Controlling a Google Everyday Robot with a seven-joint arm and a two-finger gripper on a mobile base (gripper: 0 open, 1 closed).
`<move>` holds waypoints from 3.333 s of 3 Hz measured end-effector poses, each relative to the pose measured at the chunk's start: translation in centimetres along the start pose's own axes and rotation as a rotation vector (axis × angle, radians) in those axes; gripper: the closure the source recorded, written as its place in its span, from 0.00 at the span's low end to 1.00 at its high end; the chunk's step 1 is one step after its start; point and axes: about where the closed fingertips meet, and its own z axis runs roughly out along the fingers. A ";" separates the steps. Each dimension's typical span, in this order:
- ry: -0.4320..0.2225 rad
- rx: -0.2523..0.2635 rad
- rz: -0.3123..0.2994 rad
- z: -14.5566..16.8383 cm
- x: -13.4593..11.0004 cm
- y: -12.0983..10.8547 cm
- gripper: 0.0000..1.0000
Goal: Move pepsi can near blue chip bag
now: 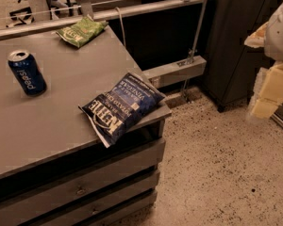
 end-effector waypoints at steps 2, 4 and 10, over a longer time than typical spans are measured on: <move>-0.018 0.011 -0.005 0.1 -0.6 -0.4 0.00; -0.307 0.031 -0.122 4.5 -12.3 -6.2 0.00; -1.074 -0.224 -0.231 13.1 -39.5 -7.0 0.00</move>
Offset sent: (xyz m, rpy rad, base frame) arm 0.0124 0.0089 -0.0034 0.0310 -0.0140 0.0167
